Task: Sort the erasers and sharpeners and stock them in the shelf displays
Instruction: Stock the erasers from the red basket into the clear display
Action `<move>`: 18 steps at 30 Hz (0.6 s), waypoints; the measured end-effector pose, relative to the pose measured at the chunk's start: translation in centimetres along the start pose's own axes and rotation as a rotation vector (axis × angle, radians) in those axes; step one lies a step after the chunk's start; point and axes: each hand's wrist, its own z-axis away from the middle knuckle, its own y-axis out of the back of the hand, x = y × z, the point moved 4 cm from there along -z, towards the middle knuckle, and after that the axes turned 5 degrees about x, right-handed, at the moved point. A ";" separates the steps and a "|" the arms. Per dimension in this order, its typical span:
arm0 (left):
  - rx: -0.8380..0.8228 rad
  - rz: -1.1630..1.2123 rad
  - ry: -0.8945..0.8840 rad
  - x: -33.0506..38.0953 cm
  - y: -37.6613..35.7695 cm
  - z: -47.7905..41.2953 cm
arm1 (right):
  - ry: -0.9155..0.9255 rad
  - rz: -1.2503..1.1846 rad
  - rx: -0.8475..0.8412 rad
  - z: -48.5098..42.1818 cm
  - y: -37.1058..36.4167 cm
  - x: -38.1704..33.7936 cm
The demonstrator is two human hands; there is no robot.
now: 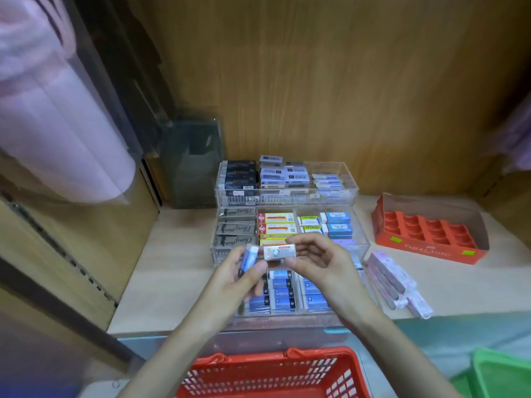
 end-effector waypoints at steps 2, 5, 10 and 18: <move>0.011 0.026 0.016 0.0 0.3 0.1 | 0.014 0.014 0.015 0.0 0.2 0.1; 0.033 0.028 0.067 -0.8 1.1 0.1 | 0.017 0.029 0.013 0.0 0.1 0.3; 0.140 0.035 0.185 -2.1 2.9 -0.4 | -0.023 0.083 0.077 -0.1 0.6 1.7; 0.173 -0.534 0.027 -3.1 9.8 0.7 | -0.057 0.373 0.026 0.4 -3.3 5.3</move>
